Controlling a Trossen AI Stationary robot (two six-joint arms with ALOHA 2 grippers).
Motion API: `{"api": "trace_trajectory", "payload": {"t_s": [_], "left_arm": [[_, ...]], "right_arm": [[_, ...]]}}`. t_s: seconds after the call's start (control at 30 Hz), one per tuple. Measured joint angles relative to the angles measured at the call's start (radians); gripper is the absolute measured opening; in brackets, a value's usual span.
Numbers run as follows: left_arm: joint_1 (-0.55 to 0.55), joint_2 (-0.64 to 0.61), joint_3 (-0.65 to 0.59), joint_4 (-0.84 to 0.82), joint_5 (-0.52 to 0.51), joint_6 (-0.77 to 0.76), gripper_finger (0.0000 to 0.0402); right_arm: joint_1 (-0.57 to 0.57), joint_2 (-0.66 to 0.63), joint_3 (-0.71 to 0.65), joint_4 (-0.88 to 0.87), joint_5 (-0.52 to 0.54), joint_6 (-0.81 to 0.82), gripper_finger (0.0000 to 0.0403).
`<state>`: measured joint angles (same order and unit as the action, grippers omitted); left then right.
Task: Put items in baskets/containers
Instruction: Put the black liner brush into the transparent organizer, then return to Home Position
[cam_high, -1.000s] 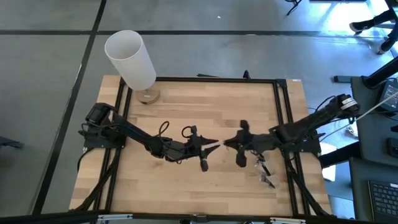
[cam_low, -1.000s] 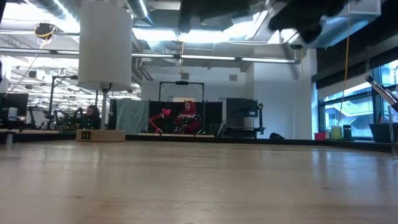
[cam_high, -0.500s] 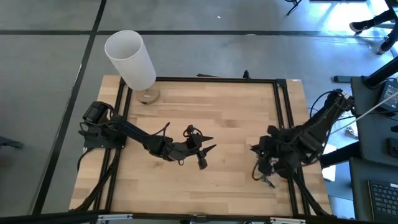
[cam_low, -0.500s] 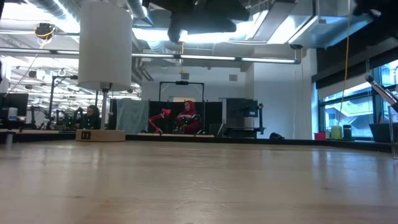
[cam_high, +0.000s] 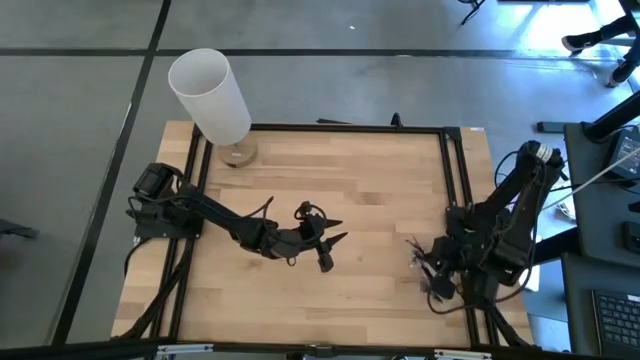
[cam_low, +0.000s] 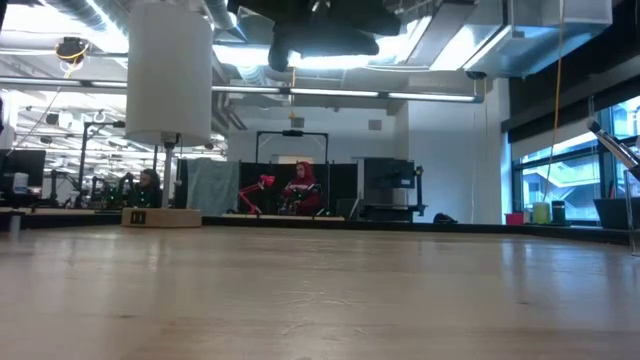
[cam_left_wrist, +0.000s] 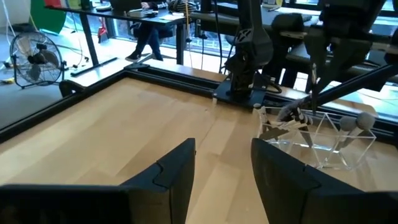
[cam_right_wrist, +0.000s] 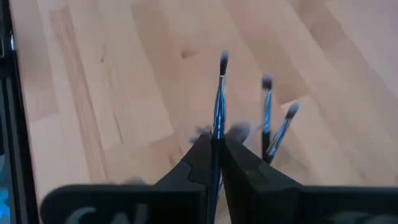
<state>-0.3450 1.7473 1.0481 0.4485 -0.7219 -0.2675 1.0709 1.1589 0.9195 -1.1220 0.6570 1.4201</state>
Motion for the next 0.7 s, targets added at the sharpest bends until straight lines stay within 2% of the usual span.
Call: {"api": "trace_trajectory", "payload": {"t_s": [0.23,0.33,0.43,0.6,0.7], "left_arm": [[0.008,0.0,0.0,-0.022,0.006,-0.019,0.015],[0.006,0.0,0.0,-0.045,0.006,-0.031,0.0152],[0.006,0.0,0.0,-0.056,0.007,-0.037,0.0152],[0.006,0.0,0.0,-0.065,0.007,-0.037,0.0148],[0.006,0.0,0.0,-0.065,0.006,-0.036,0.0148]], "right_arm": [[0.028,0.004,-0.087,0.087,-0.034,0.05,0.0067],[0.028,0.004,-0.088,0.088,-0.059,0.05,0.0094],[0.026,0.004,-0.059,0.079,-0.04,0.047,0.012],[0.006,0.003,0.044,-0.009,0.078,0.007,0.0134],[0.0,0.003,0.121,-0.081,0.255,-0.092,0.0134]]}}
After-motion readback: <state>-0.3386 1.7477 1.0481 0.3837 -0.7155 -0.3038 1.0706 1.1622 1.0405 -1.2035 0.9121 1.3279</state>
